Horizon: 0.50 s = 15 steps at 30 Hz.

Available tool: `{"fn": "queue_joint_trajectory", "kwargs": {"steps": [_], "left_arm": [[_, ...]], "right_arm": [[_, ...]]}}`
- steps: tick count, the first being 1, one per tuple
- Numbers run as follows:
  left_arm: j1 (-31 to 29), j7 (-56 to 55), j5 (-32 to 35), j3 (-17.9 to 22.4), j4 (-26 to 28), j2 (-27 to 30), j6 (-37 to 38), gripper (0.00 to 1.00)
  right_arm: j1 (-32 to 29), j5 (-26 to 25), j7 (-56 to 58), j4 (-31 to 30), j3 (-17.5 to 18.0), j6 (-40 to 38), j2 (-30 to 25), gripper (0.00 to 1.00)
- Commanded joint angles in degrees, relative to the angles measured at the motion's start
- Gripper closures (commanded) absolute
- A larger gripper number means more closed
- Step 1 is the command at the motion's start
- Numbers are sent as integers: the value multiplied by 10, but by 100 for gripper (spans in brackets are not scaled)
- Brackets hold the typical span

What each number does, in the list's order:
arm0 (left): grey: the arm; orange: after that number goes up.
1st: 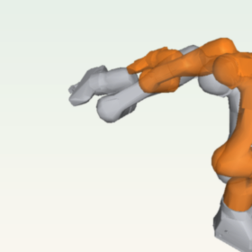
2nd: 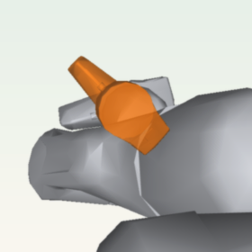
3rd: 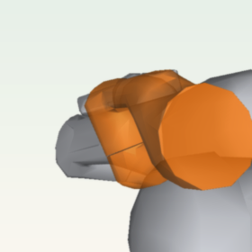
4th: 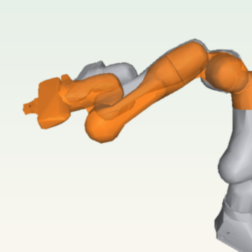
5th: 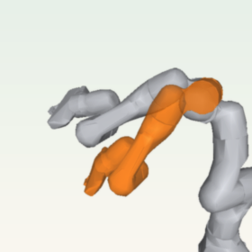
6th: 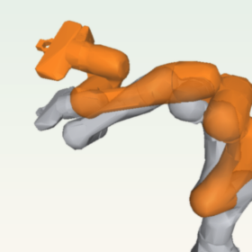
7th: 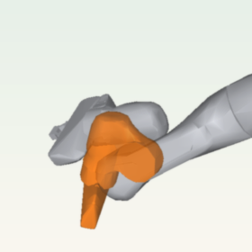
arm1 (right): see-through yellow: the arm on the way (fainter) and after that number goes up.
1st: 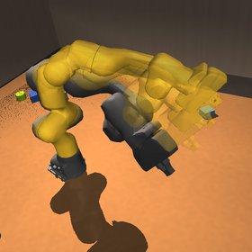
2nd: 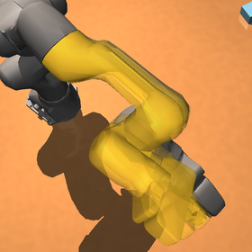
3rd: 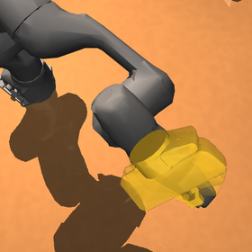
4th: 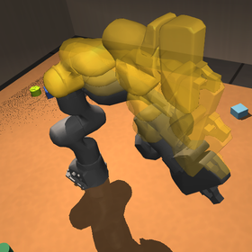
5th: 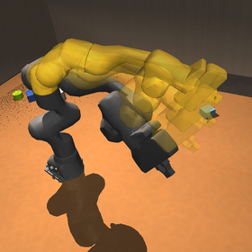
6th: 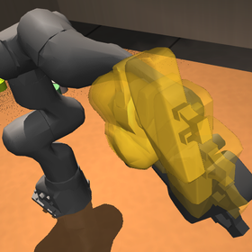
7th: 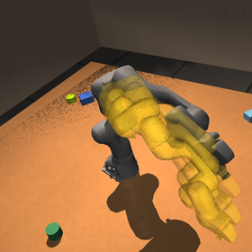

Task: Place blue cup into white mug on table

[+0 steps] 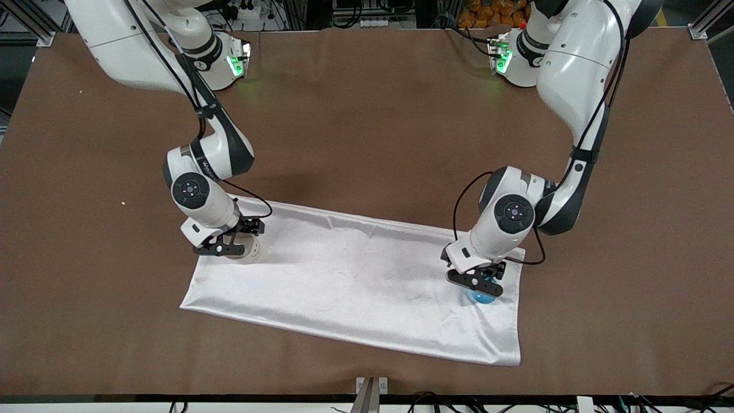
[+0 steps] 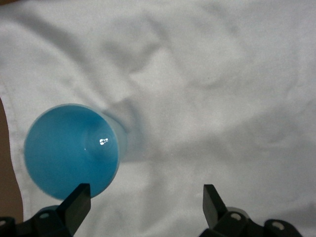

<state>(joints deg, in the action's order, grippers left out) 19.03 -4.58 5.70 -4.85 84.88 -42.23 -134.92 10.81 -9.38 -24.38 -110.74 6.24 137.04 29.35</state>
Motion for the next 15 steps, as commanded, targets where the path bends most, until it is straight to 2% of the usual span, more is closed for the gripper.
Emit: {"fn": "queue_joint_trajectory", "kwargs": {"steps": [1, 4, 8, 15], "left_arm": [[1, 8, 14, 4, -9, 8, 0, 0], [0, 8, 15, 5, -9, 14, 2, 0], [0, 18, 24, 5, -9, 15, 3, 0], [1, 40, 39, 5, -19, 3, 1, 0]], "right_arm": [[-7, -14, 2, 1, 5, 10, 4, 55], [-7, -14, 1, 2, 5, 10, 4, 79], [-8, -14, 1, 2, 5, 12, 4, 100], [-8, -13, 1, 2, 5, 14, 4, 100]]}}
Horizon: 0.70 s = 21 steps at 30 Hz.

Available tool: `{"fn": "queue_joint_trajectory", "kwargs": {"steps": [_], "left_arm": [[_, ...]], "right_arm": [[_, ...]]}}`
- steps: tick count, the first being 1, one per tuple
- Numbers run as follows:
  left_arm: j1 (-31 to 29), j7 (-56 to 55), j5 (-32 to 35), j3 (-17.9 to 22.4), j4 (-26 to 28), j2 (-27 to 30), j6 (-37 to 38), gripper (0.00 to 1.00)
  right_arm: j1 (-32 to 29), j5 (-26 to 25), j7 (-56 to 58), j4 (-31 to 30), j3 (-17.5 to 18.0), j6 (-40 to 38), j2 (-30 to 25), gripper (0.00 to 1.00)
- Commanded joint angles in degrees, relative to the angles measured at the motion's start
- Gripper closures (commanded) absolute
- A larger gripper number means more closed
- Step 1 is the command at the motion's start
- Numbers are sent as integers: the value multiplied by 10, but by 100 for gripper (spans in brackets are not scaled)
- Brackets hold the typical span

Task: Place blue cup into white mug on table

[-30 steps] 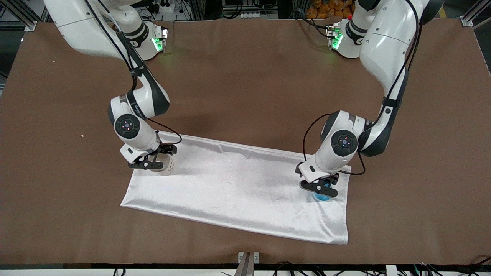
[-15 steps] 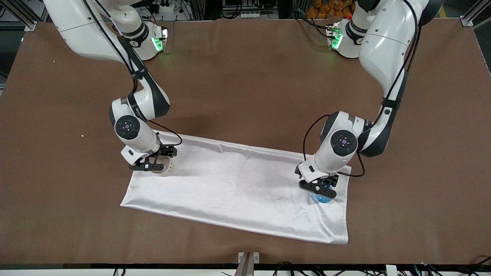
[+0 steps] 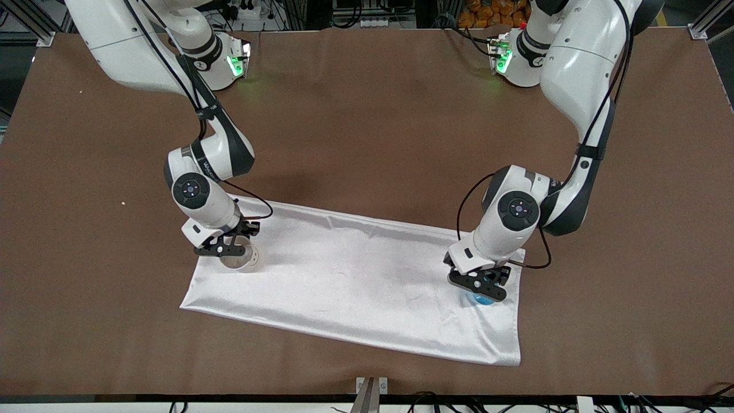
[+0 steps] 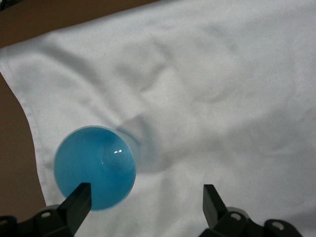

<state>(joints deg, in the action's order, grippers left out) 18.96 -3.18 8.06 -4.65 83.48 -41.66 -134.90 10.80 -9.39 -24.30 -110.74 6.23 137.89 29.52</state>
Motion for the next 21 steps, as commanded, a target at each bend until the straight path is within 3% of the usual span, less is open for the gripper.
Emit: {"fn": "queue_joint_trajectory", "kwargs": {"steps": [1, 15, 17, 21], "left_arm": [[1, 34, 14, 3, -7, -6, 1, 0], [-2, 96, 14, 3, -20, -44, -28, 0], [-3, 107, 14, 3, -19, -44, -31, 7], [-4, 111, 14, 3, -18, -47, -39, 29]], "right_arm": [[-8, -13, 0, 2, 5, 5, 3, 100], [8, -7, -49, 8, 14, -14, -8, 100], [12, -7, -68, 13, 19, -21, -9, 100], [15, -7, -101, 27, 40, -47, -15, 100]]}}
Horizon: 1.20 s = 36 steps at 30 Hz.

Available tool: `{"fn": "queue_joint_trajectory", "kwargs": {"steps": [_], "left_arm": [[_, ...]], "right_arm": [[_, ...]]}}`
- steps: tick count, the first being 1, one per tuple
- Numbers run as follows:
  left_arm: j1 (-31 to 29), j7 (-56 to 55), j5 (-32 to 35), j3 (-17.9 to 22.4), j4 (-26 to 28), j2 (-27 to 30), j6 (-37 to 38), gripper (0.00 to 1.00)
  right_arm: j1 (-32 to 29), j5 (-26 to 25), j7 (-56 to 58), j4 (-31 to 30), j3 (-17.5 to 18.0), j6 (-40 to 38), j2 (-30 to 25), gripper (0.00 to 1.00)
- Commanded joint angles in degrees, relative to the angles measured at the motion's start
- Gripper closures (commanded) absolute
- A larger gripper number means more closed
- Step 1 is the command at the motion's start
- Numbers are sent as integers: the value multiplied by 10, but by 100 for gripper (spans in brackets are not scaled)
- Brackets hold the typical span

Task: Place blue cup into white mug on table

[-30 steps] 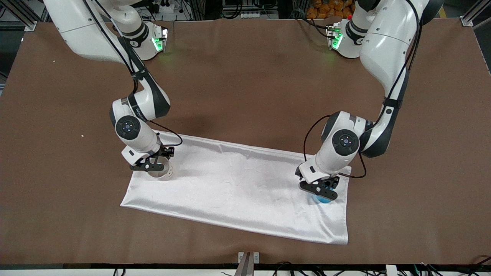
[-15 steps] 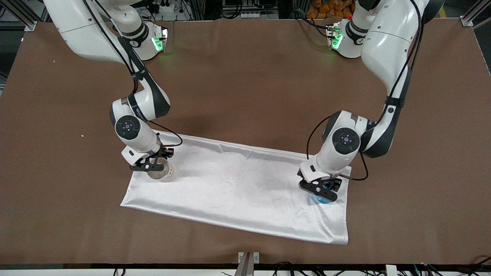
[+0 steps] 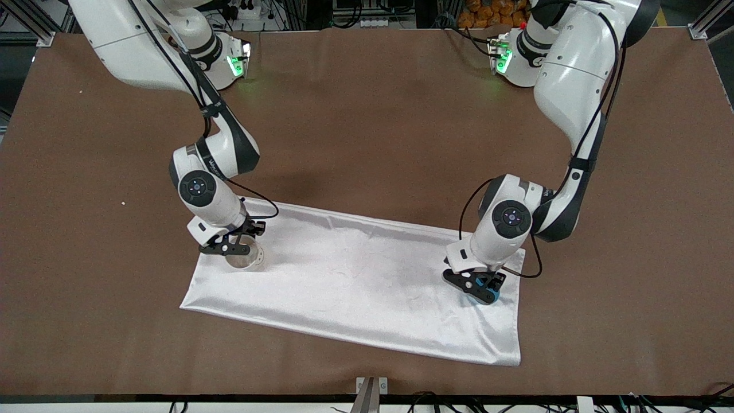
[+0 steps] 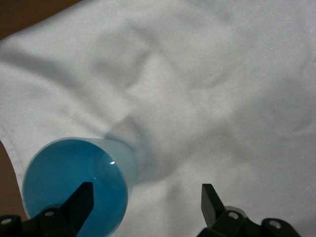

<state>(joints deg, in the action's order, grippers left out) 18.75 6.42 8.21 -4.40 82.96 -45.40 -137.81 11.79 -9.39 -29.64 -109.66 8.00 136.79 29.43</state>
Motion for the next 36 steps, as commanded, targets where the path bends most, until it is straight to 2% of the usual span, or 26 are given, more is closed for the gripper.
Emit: {"fn": "queue_joint_trajectory", "kwargs": {"steps": [1, 6, 10, 25, 36], "left_arm": [[-2, 15, 13, 0, -13, -13, -11, 36], [-6, 26, 12, 0, -13, -14, -12, 74], [-9, 27, 11, 0, -12, -14, -12, 100], [-8, 18, 13, 0, -12, -6, -11, 100], [-18, 19, 15, 3, -11, 20, -2, 100]], "right_arm": [[5, -7, -55, 19, 29, -44, -16, 100], [5, -6, -96, 24, 56, -68, -28, 100], [6, -7, -124, 24, 74, -79, -34, 100], [15, -7, -288, 23, 175, -90, -46, 100], [95, -8, -415, 31, 178, -79, -42, 100]]}}
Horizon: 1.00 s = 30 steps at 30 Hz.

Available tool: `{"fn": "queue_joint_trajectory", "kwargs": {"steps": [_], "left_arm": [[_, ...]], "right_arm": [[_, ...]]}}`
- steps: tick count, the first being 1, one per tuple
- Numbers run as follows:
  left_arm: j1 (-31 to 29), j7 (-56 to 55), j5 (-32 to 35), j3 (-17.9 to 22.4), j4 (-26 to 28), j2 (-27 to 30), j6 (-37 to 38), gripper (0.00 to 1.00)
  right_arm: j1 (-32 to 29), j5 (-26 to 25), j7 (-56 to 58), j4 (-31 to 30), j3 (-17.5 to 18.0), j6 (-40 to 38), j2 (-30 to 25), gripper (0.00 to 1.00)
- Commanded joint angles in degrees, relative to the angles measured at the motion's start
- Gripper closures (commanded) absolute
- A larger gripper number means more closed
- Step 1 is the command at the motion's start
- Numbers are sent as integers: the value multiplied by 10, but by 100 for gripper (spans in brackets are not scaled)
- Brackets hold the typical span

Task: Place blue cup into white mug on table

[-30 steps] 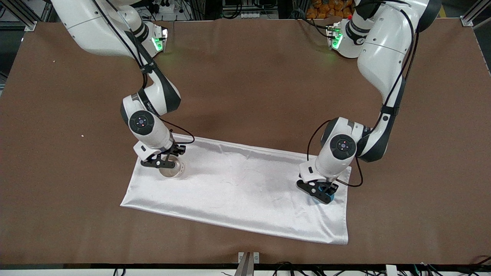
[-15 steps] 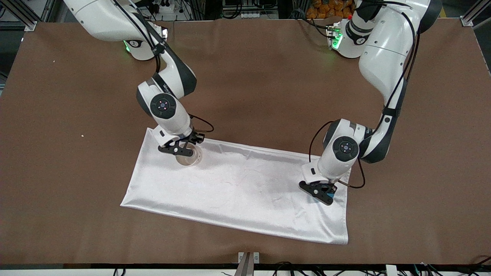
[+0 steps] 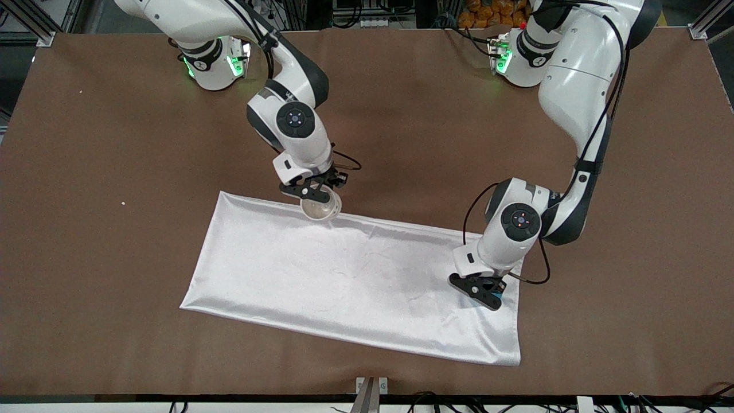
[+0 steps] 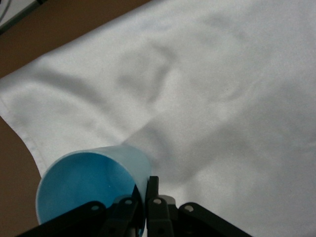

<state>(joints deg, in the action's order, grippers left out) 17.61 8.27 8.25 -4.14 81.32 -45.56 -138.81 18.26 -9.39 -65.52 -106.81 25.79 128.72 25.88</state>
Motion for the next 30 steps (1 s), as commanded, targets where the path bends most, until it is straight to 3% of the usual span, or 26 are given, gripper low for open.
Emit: {"fn": "queue_joint_trajectory", "kwargs": {"steps": [1, 14, 23, 30], "left_arm": [[-8, 1, 15, 0, 6, 26, 12, 100], [-12, -9, 14, 0, 11, 97, 98, 100], [-4, -92, 15, -7, 32, 161, 184, 100], [-2, -164, 15, -29, 62, 223, 245, 100]], "right_arm": [[35, -8, -64, 2, -1, 5, -7, 100], [100, -26, -166, 0, -5, 14, 9, 100], [113, -34, -213, -3, -6, 80, 43, 100], [132, -65, -239, -2, -26, 104, 66, 100]]}}
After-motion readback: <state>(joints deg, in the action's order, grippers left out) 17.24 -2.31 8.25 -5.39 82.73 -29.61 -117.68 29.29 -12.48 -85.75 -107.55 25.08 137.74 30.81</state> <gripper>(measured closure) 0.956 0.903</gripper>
